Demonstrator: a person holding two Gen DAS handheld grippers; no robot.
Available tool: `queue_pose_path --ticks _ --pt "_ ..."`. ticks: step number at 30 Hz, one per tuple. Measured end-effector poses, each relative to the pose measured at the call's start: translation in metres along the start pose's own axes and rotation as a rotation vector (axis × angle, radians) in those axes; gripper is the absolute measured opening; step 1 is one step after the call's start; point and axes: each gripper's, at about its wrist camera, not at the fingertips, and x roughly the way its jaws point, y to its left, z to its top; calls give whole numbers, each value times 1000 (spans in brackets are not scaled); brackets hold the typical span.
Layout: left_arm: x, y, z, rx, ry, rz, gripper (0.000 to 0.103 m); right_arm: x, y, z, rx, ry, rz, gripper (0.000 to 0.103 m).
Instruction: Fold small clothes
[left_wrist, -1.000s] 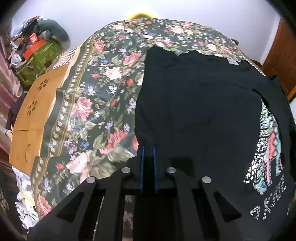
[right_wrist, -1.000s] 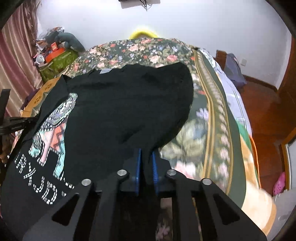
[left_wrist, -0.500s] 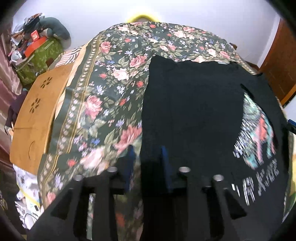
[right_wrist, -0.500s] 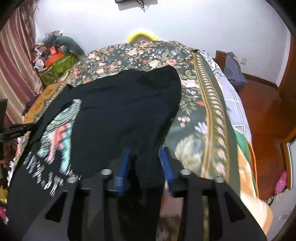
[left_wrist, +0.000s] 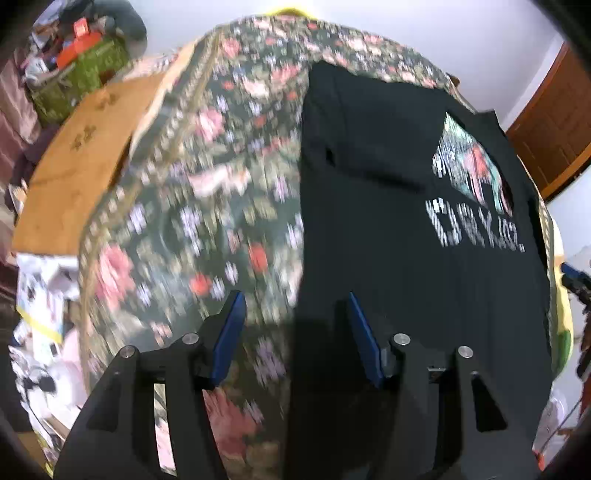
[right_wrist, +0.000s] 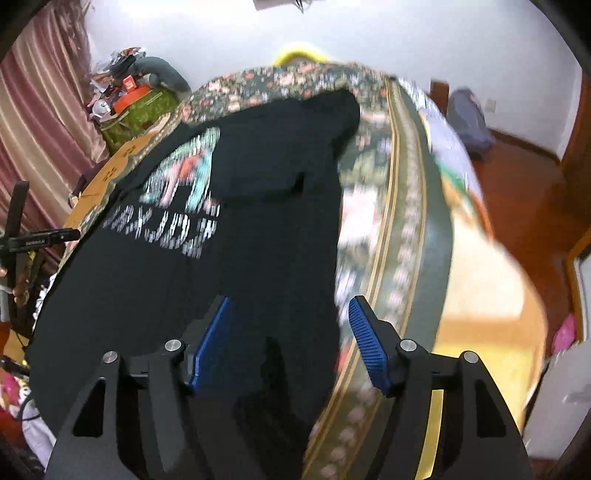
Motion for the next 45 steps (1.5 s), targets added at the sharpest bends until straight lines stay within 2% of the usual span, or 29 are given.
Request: queue_pose_path --ticks 2,5,6,8,9,10,12,14,17,21,27,32,35,37,38,39,40,42,43,45 --pt "2 -3 -10 1 14 -16 57 9 -1 -13 24 26 16 62" --pt "0 -8 -20 16 -24 -25 54 22 -3 -25 53 50 24 62" --pt "1 -10 -21 27 -27 -28 49 25 -3 -27 61 50 27 62" --pt "0 -15 -23 48 -30 -62 32 28 -1 -26 64 33 22 61" --pt "0 -17 -22 53 -28 -86 19 29 -1 -25 64 22 24 54" --pt "-1 -20 -22 61 -31 -88 14 31 0 -22 64 17 33 47" --pt "-2 -29 -23 95 -44 -63 7 33 4 -19 67 13 42 21" --pt "-2 -34 -21 98 -50 -50 5 36 9 -15 47 14 34 6" --pt "-9 -35 -14 77 -68 -62 4 34 17 -7 4 -4 32 3" --pt "-31 -39 8 79 -153 -71 4 22 23 17 -34 -65 36 2" --pt "-46 -42 65 51 -256 -30 4 15 26 69 -54 -170 3 2" --pt "-22 -40 95 39 -243 35 4 26 27 98 -50 -199 -58 2" --pt "-4 -35 95 22 -186 53 6 28 15 99 -28 -174 -67 4" --pt "0 -31 89 18 -159 41 15 26 7 95 -1 -149 -48 13" --pt "0 -29 85 19 -148 35 20 22 4 90 6 -144 -43 27" --pt "-2 -27 79 25 -139 32 30 17 1 85 10 -143 -41 40" --pt "-4 -27 75 30 -140 33 40 11 0 78 6 -144 -38 44" --pt "-16 -24 60 46 -150 40 51 -1 -1 62 -15 -133 -34 46" --pt "-20 -23 55 50 -152 39 55 -4 -3 59 -19 -122 -33 47" --pt "-30 -18 39 50 -145 35 57 -14 -6 42 -22 -100 -29 50"
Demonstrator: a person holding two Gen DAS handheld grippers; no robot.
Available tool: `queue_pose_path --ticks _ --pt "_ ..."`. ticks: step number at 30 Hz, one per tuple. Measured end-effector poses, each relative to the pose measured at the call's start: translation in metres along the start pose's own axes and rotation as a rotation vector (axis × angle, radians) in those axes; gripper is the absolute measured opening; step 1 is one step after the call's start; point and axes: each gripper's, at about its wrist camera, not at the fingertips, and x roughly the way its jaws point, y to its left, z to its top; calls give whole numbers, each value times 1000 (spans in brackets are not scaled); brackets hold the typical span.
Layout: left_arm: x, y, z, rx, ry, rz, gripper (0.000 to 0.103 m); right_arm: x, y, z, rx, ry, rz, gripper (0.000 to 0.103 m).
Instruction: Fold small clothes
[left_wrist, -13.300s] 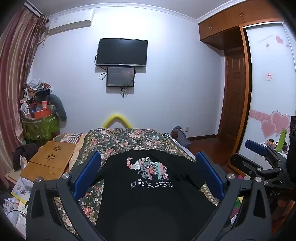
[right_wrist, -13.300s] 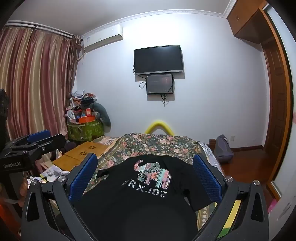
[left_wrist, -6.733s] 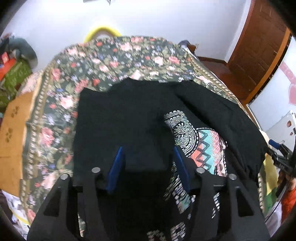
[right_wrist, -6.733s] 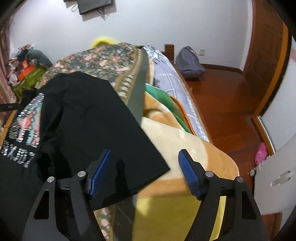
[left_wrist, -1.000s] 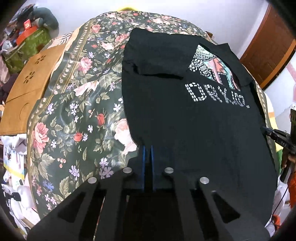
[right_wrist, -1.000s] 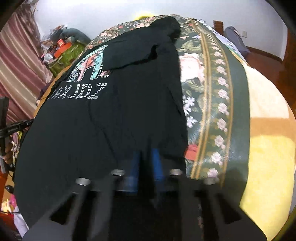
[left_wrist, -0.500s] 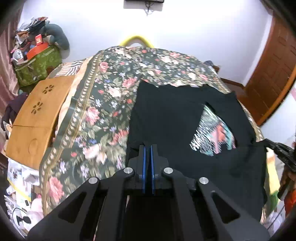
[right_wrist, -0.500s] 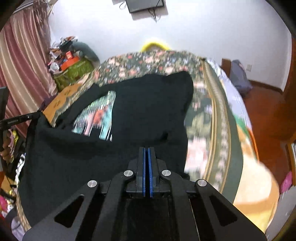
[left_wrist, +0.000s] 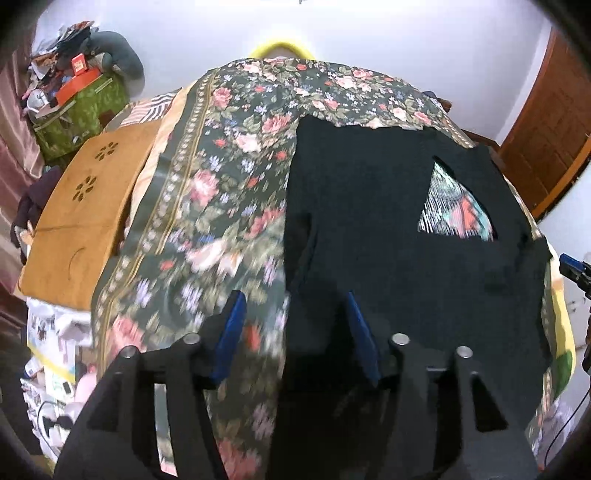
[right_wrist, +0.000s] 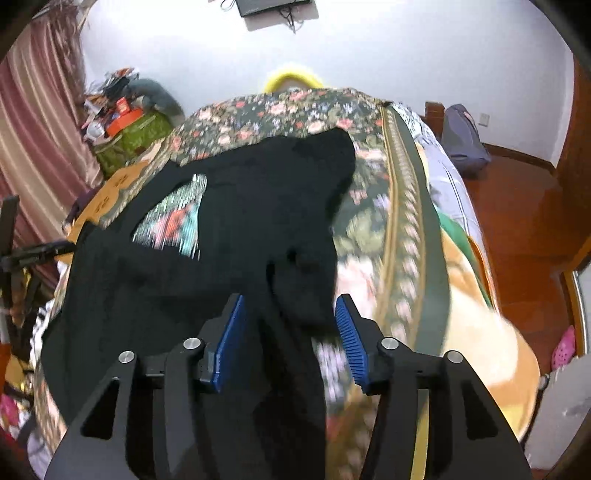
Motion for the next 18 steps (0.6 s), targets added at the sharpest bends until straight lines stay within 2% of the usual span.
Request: queue_pose_path --ticks 6,13,18 --pt "-19 17 -46 -26 51 4 62 -12 -5 -45 23 56 -2 50" --pt "-17 27 -98 -75 144 -27 62 -3 -9 -91 115 119 19 50" --pt "-15 23 -118 -99 133 -23 62 6 -9 -103 132 154 17 50"
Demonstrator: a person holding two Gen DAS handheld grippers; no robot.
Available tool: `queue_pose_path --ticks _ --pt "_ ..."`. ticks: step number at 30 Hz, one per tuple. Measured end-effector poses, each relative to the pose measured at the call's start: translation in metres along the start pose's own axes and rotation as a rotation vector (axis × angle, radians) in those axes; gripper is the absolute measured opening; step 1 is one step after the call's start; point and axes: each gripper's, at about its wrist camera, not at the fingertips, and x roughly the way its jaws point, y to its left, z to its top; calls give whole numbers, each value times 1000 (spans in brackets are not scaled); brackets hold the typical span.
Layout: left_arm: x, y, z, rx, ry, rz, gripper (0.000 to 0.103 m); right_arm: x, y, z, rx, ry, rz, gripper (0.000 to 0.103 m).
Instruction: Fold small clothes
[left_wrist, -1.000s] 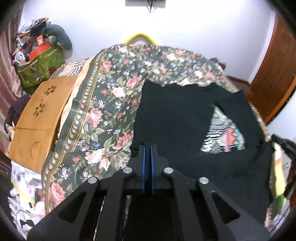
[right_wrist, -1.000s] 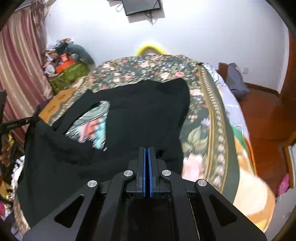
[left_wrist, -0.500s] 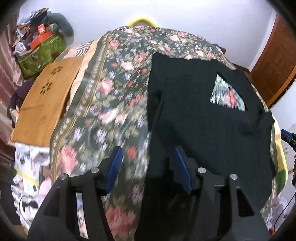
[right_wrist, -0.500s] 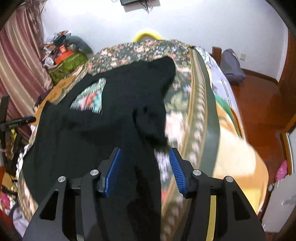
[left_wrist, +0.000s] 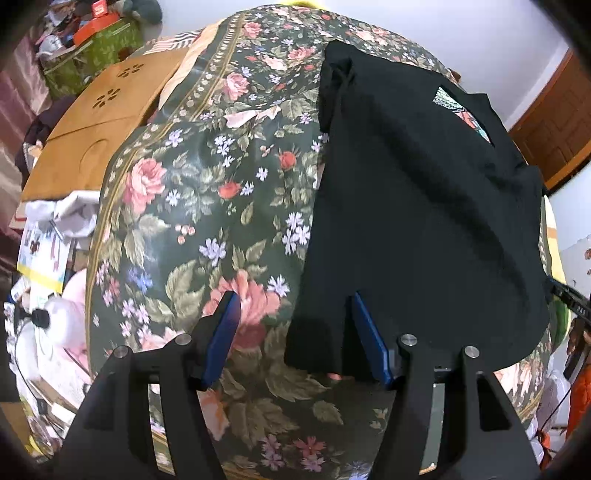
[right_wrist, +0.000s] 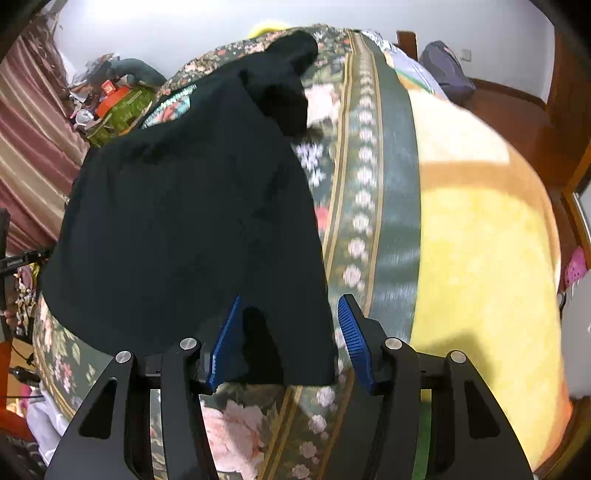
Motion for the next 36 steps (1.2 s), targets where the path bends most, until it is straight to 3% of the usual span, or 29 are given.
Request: queue_pose_path --ticks 3,7,9,11,12,13,18,22,29,36 --pt "0 -6 -4 2 -17 -4 57 6 1 0 -2 2 -12 50" --pt "-1 -10 -3 8 -3 -80 25 9 7 3 -28 13 -32 48" --pt "-3 -14 -3 24 -2 -82 19 9 9 4 -18 27 1 36" --pt "-4 -19 -4 40 -8 -73 14 8 11 3 -20 30 8 12" --pt "-5 -21 -5 44 -11 -67 9 7 12 4 -25 25 5 5" --pt "-6 -22 -5 47 -14 -62 6 4 14 4 -29 5 3 5" --pt "-38 -25 1 57 -99 -48 5 -25 14 13 -25 -108 43 4" --pt "-78 -30 22 57 -210 -65 5 -61 16 41 -44 -199 69 4" --pt "-154 -54 69 89 -415 -85 5 -121 50 97 -139 -383 55 4" --pt "-202 -79 123 113 -555 -80 5 -158 71 139 -193 -531 29 4"
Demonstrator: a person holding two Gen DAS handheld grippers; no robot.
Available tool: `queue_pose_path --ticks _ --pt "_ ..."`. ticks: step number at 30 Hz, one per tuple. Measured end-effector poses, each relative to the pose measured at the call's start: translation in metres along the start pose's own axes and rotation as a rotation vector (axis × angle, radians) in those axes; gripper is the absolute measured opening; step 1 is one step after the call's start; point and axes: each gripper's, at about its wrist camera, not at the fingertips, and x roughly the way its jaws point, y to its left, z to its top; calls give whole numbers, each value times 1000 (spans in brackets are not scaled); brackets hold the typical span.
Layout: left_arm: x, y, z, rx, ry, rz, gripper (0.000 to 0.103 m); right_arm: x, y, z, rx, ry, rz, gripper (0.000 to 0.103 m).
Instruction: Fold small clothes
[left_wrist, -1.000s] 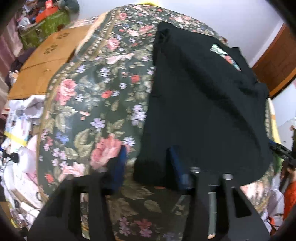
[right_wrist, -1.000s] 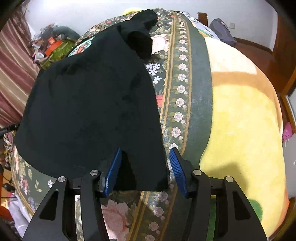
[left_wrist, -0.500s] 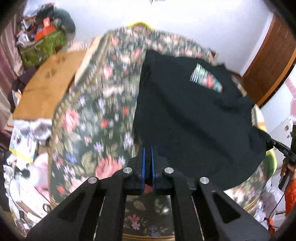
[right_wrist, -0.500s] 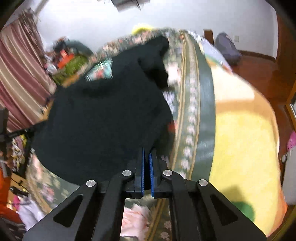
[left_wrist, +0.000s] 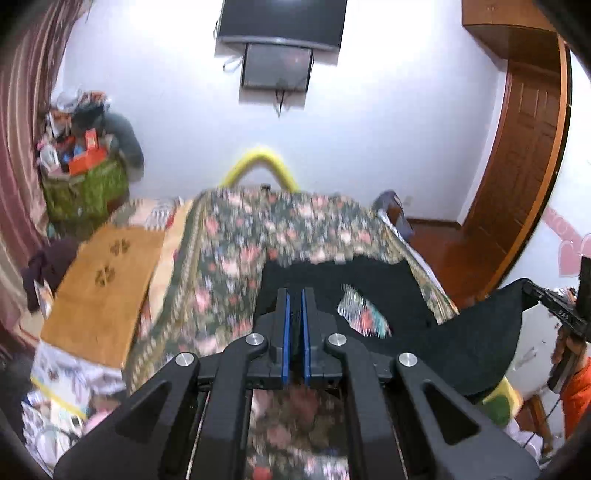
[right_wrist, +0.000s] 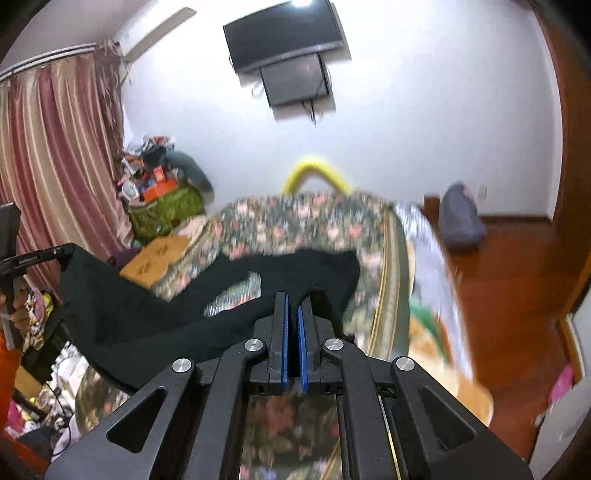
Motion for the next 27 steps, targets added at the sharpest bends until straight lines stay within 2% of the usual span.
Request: queue_pose_path --ticks 5,11,18,22,27 --pt "34 -8 37 33 -21 56 5 28 -7 35 -23 -26 -56 4" --pt "108 19 60 -33 42 139 5 73 -30 53 -3 0 -107 4" --pt "213 64 62 -105 152 217 5 145 -71 56 86 58 -134 4" --pt "271 83 60 -133 212 228 5 188 -86 59 88 115 -155 4" --pt "345 96 47 -112 288 266 5 235 -101 57 87 182 -172 4"
